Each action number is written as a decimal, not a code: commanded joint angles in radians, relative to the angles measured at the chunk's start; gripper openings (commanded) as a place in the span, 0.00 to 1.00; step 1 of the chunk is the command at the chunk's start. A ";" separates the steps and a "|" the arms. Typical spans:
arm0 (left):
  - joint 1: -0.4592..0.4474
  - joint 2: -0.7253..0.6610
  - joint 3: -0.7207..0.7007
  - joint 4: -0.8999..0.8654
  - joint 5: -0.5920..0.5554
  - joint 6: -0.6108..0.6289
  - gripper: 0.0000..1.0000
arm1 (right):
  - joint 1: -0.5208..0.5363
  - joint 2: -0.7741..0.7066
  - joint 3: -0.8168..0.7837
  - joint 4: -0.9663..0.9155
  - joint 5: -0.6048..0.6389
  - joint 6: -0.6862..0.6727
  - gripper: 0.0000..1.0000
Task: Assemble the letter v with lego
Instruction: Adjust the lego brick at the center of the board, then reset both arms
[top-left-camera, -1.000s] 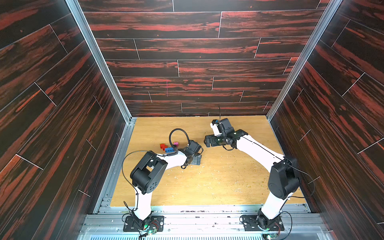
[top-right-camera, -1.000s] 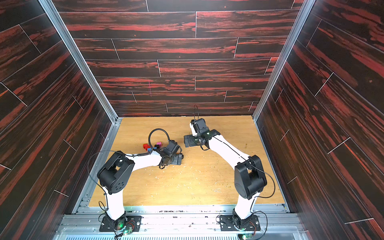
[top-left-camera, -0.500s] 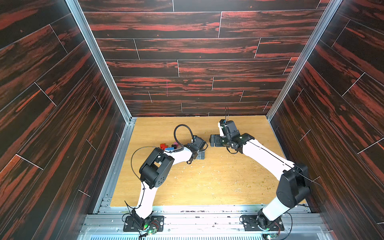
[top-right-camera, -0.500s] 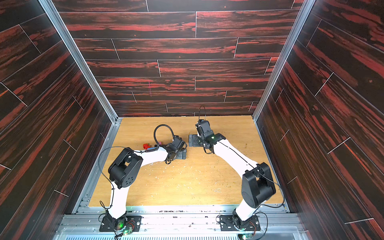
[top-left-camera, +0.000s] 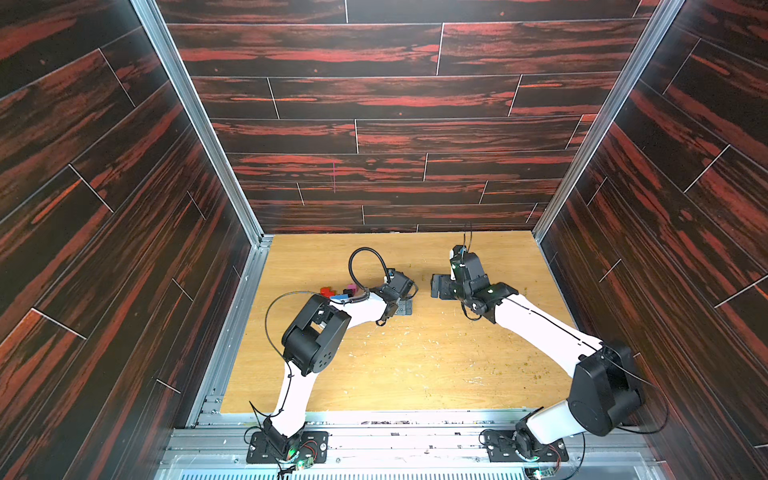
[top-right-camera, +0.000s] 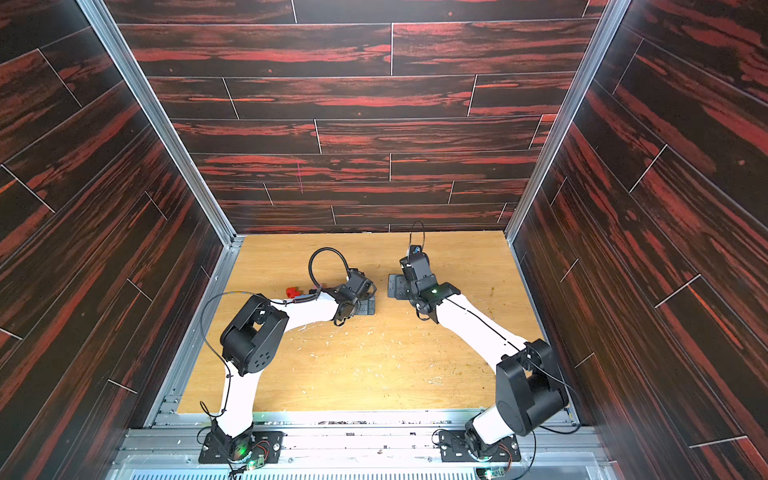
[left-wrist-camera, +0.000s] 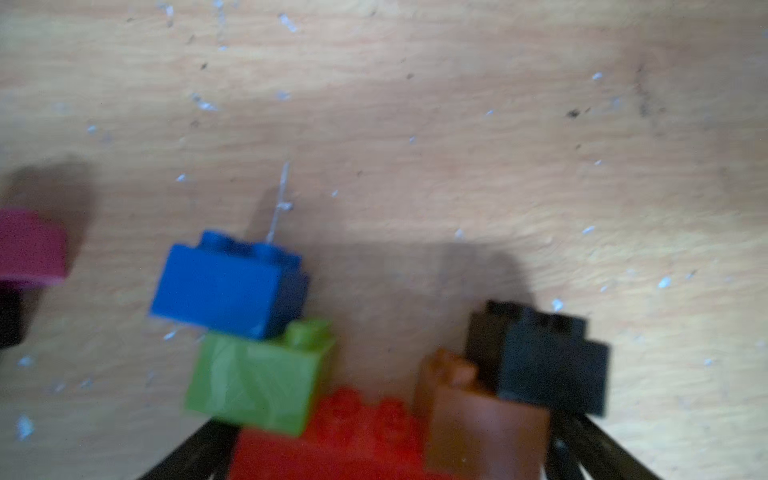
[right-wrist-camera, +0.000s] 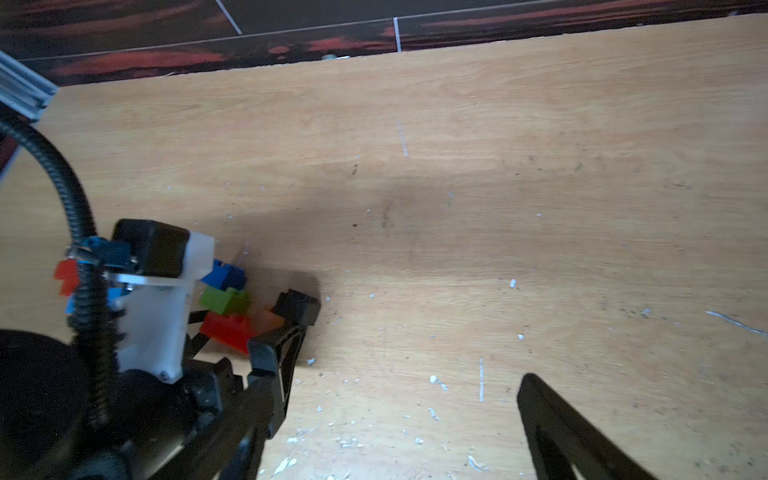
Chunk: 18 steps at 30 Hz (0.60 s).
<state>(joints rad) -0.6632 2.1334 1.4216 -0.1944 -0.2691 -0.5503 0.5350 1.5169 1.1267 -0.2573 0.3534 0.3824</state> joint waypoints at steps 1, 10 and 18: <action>-0.019 0.014 0.021 -0.052 0.033 -0.030 1.00 | -0.016 -0.020 -0.032 0.046 0.071 0.006 0.95; -0.030 -0.197 -0.146 0.007 -0.018 -0.026 1.00 | -0.087 -0.213 -0.260 0.274 0.032 -0.001 0.96; -0.029 -0.469 -0.294 0.035 -0.141 0.047 1.00 | -0.139 -0.310 -0.396 0.426 0.217 -0.222 0.98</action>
<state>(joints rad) -0.6949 1.7947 1.1709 -0.1707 -0.2966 -0.5423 0.4107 1.2526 0.7948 0.0452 0.4507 0.2996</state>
